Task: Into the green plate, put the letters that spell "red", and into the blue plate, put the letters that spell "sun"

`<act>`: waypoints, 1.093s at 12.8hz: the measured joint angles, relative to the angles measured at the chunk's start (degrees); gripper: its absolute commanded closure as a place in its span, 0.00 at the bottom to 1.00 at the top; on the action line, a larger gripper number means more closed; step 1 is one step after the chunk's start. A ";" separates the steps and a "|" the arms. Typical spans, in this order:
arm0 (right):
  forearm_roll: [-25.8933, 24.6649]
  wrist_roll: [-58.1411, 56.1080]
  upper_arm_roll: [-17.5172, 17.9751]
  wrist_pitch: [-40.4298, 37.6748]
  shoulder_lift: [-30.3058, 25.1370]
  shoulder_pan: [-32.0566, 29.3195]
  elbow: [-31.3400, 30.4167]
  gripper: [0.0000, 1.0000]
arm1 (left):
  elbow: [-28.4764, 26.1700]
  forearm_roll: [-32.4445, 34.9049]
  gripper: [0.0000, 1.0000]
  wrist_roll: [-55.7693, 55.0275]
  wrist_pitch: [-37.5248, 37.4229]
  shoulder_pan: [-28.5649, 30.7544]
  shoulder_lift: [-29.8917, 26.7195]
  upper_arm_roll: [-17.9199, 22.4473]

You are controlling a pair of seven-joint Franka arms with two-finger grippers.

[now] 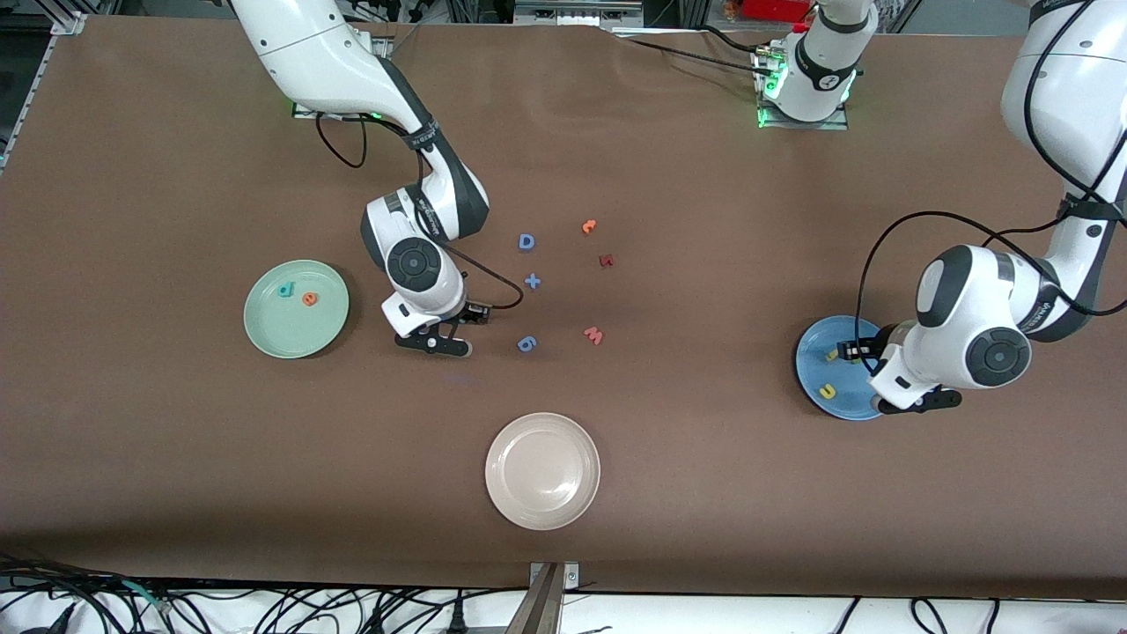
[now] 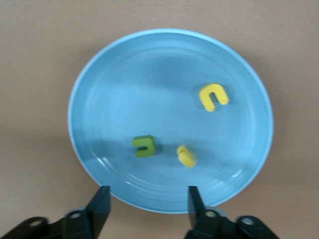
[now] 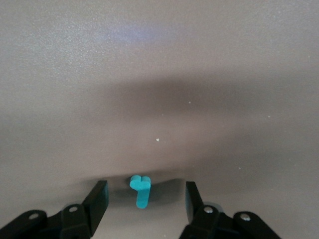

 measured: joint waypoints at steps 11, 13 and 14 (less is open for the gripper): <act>-0.02 0.03 -0.02 0.01 0.00 0.03 0.11 0.80 | 2.78 0.02 0.00 17.85 -5.90 7.55 -6.53 0.32; -0.03 0.04 -0.06 0.01 0.00 0.03 0.11 0.92 | 5.91 0.02 0.00 21.12 -12.00 7.60 -7.96 0.16; -0.03 0.05 -0.09 0.01 -0.01 0.03 0.16 0.97 | 7.86 0.02 0.00 22.38 -15.52 7.58 -8.75 0.08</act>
